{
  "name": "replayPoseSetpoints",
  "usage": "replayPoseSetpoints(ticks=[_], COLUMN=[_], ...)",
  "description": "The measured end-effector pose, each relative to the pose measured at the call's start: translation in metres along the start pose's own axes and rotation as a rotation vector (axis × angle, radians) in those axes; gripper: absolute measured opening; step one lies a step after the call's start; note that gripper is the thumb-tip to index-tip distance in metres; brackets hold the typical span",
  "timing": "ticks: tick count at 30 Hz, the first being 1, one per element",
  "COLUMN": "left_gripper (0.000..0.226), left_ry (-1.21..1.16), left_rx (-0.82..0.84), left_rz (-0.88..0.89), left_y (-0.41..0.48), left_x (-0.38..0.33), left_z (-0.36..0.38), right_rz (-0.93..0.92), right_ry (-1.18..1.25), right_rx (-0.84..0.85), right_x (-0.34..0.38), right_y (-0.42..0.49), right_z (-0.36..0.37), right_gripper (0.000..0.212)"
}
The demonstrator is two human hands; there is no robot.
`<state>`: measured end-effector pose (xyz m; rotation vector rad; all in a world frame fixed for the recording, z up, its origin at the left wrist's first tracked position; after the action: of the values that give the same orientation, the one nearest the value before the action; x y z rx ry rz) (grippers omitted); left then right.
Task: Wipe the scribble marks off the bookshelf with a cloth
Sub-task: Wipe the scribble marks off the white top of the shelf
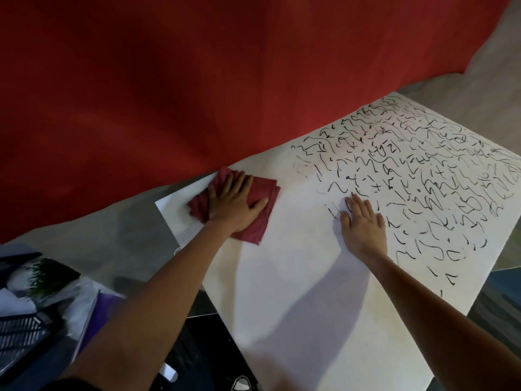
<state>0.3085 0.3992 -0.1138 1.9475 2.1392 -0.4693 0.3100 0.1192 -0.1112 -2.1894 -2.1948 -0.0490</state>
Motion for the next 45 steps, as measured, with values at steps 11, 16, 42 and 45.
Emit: replayPoseSetpoints(ticks=[11,16,42,45], left_gripper=[0.072,0.071,0.070,0.069], left_ry=[0.029,0.027,0.019,0.019], left_rx=[-0.026,-0.025,0.018,-0.001], left_rz=[-0.176,-0.081,0.043,-0.048], left_y=[-0.037,0.010,0.022,-0.001], left_x=[0.048,0.002,-0.038,0.005], left_z=[-0.013,-0.005,0.011,-0.001], right_rz=[0.008,0.018,-0.010,-0.013], right_ry=[-0.033,-0.039,-0.041,-0.041], right_rx=[0.025,0.025,0.065,0.066], right_x=[0.005,0.006,-0.001,-0.001], right_y=[-0.003,-0.003,0.003,0.002], right_z=[0.000,0.001,0.008,0.007], right_gripper=[0.051,0.051,0.052,0.052])
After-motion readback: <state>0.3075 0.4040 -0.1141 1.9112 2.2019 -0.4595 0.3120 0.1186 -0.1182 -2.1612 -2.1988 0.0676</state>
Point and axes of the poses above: each hand's wrist, its own y-axis towards the middle knuckle, its own z-axis out of the palm, x = y × z, the point moved 10 cm from there along y, towards the middle knuckle, and after that the axes turned 12 degrees about -y, right-handed, at the moved point
